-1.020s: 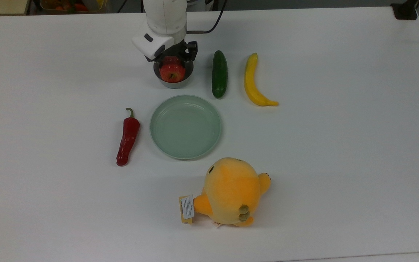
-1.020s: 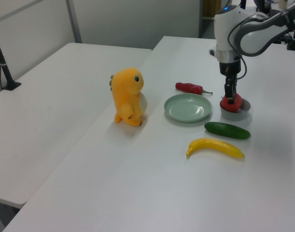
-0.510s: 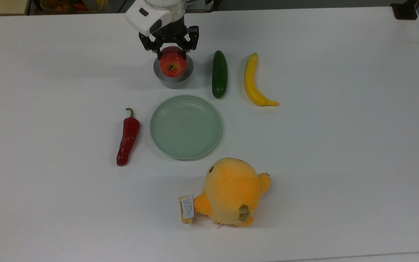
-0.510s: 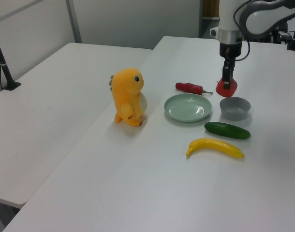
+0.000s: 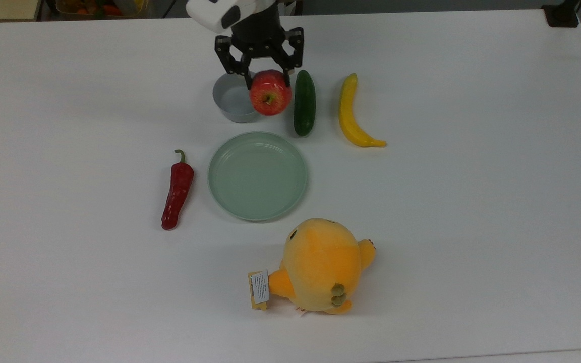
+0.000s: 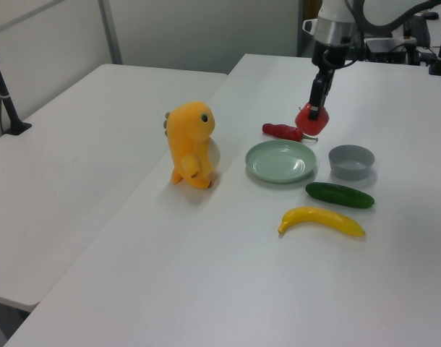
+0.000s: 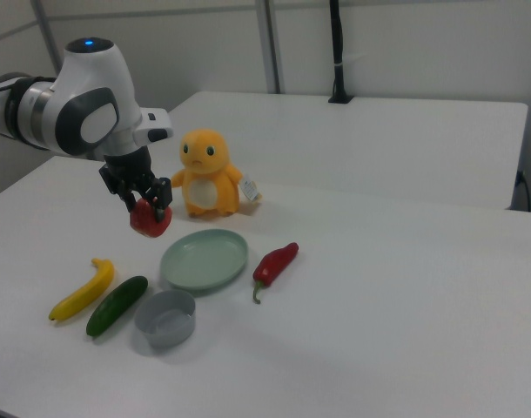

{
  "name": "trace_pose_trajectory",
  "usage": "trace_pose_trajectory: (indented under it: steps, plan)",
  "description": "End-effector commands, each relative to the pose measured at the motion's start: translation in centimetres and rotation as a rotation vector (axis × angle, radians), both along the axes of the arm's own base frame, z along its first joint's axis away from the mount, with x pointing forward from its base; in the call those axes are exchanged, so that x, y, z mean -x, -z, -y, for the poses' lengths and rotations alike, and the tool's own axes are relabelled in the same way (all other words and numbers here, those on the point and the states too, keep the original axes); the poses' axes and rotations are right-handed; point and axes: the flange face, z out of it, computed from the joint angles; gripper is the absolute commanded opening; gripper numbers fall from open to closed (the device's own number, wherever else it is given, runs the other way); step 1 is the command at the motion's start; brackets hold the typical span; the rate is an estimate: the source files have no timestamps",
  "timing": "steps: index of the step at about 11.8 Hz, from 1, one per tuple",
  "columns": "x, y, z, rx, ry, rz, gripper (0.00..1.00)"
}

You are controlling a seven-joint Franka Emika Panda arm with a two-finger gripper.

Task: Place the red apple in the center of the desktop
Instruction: 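Carry the apple past the cucumber and lower it beside the banana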

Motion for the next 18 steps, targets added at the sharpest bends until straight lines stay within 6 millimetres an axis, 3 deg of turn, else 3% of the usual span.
trace_pose_trajectory:
  steps: [1,3,6,9,14,15,16,17,18]
  plan:
    - [-2.9,2.0,-4.1,-0.031,-0.025,0.009,0.00]
    - [-3.5,4.0,-7.0,-0.042,-0.025,0.021,0.00]
    - [-4.4,8.4,-9.8,-0.036,-0.061,0.026,0.02]
    - [-4.6,10.8,-10.5,-0.012,-0.075,0.012,0.03]
    - [-3.9,12.9,-12.0,0.020,-0.128,-0.017,0.04]
    - [-3.9,12.9,-12.0,0.024,-0.132,-0.015,0.11]
    - [-4.0,12.9,-11.7,0.024,-0.126,-0.017,0.25]
    - [-4.0,12.9,-11.3,0.024,-0.118,-0.025,0.67]
    - [-4.0,13.0,-11.2,0.024,-0.112,-0.027,0.83]
